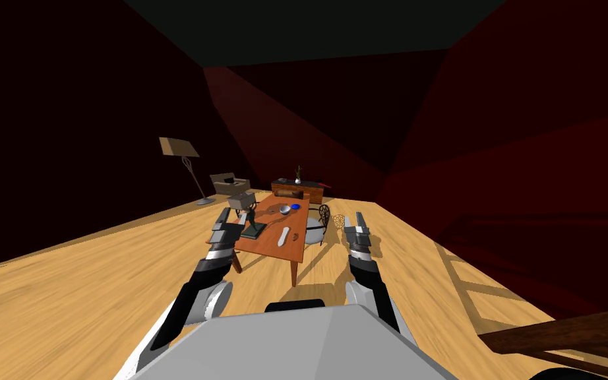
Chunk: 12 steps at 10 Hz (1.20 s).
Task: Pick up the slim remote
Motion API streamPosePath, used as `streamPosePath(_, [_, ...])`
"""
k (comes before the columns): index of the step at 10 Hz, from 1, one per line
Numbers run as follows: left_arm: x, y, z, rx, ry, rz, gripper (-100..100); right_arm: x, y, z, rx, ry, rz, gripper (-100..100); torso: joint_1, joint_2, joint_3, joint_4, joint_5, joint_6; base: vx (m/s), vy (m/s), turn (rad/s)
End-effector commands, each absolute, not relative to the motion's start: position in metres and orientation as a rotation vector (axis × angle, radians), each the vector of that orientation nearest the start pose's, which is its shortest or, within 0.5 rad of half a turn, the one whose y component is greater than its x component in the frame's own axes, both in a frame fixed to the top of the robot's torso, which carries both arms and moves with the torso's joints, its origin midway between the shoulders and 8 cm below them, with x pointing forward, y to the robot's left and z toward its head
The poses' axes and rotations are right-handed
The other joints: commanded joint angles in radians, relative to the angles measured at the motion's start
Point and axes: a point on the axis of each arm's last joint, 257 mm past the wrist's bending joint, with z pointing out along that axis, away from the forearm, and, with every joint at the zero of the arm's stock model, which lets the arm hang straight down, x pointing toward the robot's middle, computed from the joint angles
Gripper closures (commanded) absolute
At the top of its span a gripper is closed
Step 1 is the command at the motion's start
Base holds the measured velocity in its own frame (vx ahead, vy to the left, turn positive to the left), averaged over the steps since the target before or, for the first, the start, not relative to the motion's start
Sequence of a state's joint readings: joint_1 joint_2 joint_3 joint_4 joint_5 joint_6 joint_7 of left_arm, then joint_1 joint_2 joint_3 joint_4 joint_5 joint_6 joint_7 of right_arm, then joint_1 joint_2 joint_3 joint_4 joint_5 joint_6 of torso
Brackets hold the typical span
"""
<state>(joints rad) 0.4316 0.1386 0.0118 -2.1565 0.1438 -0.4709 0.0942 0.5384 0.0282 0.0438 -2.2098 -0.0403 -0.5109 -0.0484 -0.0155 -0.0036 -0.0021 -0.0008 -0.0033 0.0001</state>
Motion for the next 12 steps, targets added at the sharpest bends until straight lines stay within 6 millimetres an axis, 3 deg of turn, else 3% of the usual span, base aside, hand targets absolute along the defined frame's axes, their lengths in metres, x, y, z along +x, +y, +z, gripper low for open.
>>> streamPosePath(1, [0.383, 0.296, -0.024, -0.807, 0.711, -1.448, -100, 0.352, -0.279, -0.018, 0.806, 0.61, 1.377, 0, 0.0, 0.0, 0.0, 0.0, 0.0, 0.0, 0.028, -0.163, 0.031])
streamPosePath(8, [0.418, 0.326, -0.1, -1.028, 0.887, -1.388, -100, 0.352, -0.279, -0.018, 0.806, 0.61, 1.377, 0, 0.006, 0.002, 0.001, 0.0, 0.001, 0.0, 0.027, -0.14, 0.044])
streamPosePath(10, [0.421, 0.326, -0.107, -1.053, 0.907, -1.376, -100, 0.352, -0.279, -0.018, 0.806, 0.61, 1.377, 0, 0.005, 0.0, 0.0, 0.0, 0.001, 0.0, 0.029, -0.112, 0.023])
streamPosePath(11, [0.426, 0.337, -0.126, -1.109, 0.94, -1.355, -100, 0.352, -0.279, -0.018, 0.805, 0.61, 1.377, 0, 0.011, 0.001, 0.001, 0.0, 0.002, 0.0, 0.038, -0.099, 0.051])
streamPosePath(12, [0.428, 0.337, -0.131, -1.128, 0.954, -1.346, -100, 0.352, -0.279, -0.018, 0.806, 0.61, 1.377, 0, 0.009, 0.001, 0.0, 0.0, 0.002, 0.0, 0.033, -0.112, 0.041])
